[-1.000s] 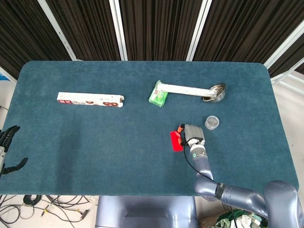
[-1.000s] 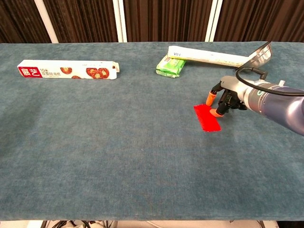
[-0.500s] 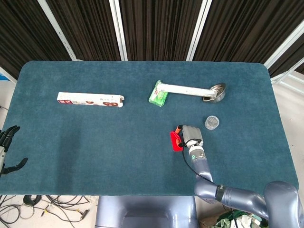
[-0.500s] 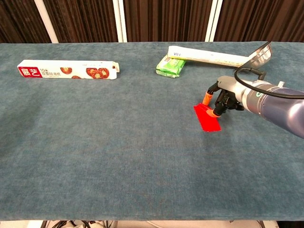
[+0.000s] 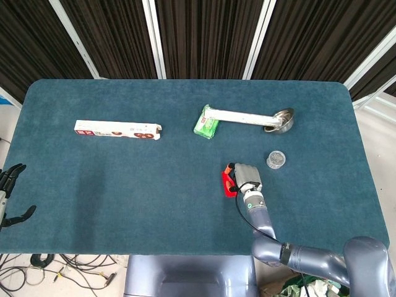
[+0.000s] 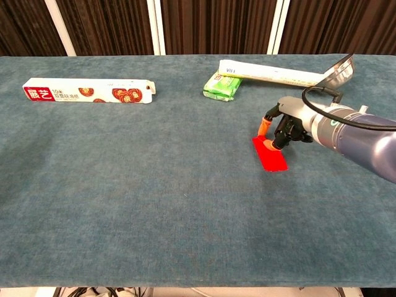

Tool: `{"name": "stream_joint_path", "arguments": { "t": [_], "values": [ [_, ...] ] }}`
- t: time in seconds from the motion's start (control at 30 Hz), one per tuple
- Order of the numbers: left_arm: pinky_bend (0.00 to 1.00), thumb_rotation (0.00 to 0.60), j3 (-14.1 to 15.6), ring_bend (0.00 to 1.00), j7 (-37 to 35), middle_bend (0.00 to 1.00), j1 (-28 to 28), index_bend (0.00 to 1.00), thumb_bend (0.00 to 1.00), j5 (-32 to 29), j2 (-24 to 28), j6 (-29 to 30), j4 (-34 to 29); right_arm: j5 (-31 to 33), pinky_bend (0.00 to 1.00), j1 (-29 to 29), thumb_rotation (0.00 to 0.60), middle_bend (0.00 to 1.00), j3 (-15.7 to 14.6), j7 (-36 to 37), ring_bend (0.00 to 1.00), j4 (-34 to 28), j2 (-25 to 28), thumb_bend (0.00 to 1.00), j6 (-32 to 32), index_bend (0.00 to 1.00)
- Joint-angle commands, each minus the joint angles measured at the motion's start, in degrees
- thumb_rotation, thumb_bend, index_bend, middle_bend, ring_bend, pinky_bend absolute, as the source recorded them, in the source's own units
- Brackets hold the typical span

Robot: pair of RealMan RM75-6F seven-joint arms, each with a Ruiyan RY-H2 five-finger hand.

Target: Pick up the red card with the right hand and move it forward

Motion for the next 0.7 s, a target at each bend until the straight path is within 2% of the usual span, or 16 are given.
{"name": "stream_joint_path", "arguments": {
  "t": [0.03, 0.37, 0.7],
  "values": [
    [0.04, 0.6, 0.0, 0.09, 0.0, 0.06, 0.0, 0.07, 0.27, 0.0, 0.0, 0.0, 0.0, -0.7, 0.89, -0.2, 0.6, 0.84, 0.0, 0.4, 0.91, -0.5, 0.0, 0.39, 0.5, 0.43],
    [0.04, 0.6, 0.0, 0.09, 0.1, 0.06, 0.0, 0.07, 0.26, 0.0, -0.1, 0.1, 0.0, -3.3, 0.89, -0.6, 0.6, 0.84, -0.1, 0.9, 0.91, 1.8, -1.5, 0.39, 2.8, 0.44],
    [0.04, 0.6, 0.0, 0.09, 0.1, 0.06, 0.0, 0.07, 0.27, 0.0, 0.0, 0.1, 0.0, -2.2, 0.89, -0.8, 0.6, 0.84, 0.7, 0.8, 0.91, 5.0, -2.6, 0.39, 1.4, 0.44]
  ]
}}
